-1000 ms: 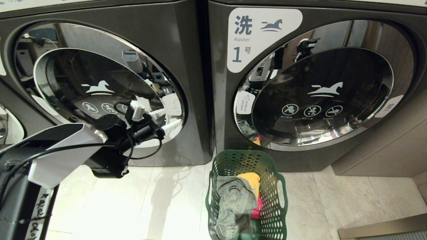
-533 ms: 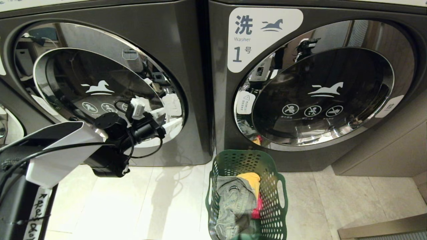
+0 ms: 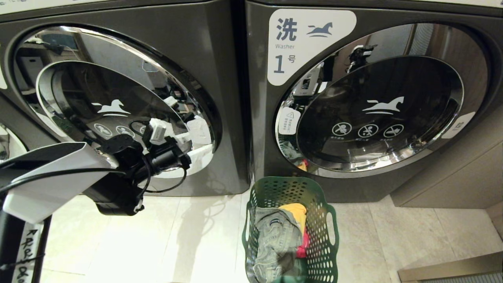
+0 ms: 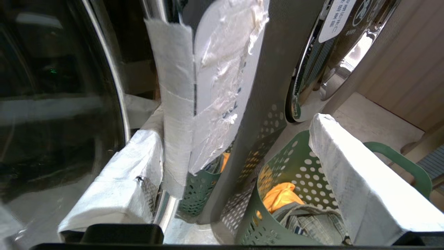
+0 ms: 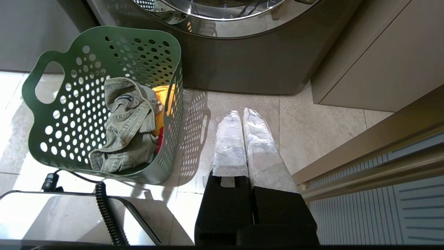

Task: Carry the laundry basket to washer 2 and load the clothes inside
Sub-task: Open the lid of the washing machine

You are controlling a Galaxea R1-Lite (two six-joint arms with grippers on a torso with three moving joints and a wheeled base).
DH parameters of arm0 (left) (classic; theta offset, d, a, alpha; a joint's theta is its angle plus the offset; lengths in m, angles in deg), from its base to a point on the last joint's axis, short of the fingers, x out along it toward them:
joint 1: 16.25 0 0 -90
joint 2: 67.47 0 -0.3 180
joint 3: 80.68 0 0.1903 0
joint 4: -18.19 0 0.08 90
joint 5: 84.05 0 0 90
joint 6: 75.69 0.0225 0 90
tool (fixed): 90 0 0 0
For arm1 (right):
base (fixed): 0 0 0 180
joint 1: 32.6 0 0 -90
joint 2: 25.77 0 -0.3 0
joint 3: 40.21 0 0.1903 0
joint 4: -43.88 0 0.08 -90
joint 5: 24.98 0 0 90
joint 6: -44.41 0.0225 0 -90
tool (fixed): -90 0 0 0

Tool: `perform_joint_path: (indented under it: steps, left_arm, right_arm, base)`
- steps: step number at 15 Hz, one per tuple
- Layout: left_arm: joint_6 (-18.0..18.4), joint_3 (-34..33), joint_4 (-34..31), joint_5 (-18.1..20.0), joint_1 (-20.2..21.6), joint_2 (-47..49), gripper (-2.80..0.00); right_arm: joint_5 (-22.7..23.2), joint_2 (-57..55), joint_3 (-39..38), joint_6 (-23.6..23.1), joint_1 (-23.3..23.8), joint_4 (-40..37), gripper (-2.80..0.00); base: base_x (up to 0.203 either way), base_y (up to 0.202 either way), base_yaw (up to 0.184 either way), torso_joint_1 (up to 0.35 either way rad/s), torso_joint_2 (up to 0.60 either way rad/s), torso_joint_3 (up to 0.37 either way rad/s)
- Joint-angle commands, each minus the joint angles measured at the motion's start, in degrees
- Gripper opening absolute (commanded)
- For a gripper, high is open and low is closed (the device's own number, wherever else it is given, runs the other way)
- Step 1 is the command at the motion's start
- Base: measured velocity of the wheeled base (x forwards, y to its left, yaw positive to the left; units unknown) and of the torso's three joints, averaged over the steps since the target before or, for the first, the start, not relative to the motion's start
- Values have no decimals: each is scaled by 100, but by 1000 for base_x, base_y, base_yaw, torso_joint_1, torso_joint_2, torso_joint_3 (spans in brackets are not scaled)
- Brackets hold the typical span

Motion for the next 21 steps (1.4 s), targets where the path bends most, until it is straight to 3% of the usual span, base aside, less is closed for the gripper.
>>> perform_joint_path:
  steps: [1, 8, 12, 14, 17, 19, 21]
  left_arm:
    - [80, -156, 59, -20, 320, -203, 0]
    - [-66, -977, 59, 67, 1676, -1261, 0]
    - [-823, -1823, 59, 54, 2481, -3397, 0]
    - [-1305, -2008, 59, 31, 3355, -4450, 0]
    - [-2148, -1976, 59, -75, 5401, -5488, 0]
    - [-3164, -1543, -66, -194, 6807, -6112, 0]
    - [-3982, -608, -648, -267, 7619, -6691, 0]
  right_arm:
    - [3, 0, -1, -3, -2, -3, -280]
    - [3, 0, -1, -5, -2, -3, -280]
    - [3, -4, -1, -3, -2, -3, -280]
    - [3, 0, -1, -3, -2, -3, -280]
    - [3, -8, -1, -3, -2, -3, -280]
    - [3, -4, -1, -3, -2, -3, -280]
    - [3, -8, -1, -3, -2, -3, -280]
  base:
    - [0, 0, 0, 0, 0, 0]
    - [0, 0, 0, 0, 0, 0]
    - [0, 0, 0, 0, 0, 0]
    - [0, 0, 0, 0, 0, 0]
    - [0, 0, 0, 0, 0, 0]
    - [0, 0, 0, 0, 0, 0]
    - [0, 0, 0, 0, 0, 0]
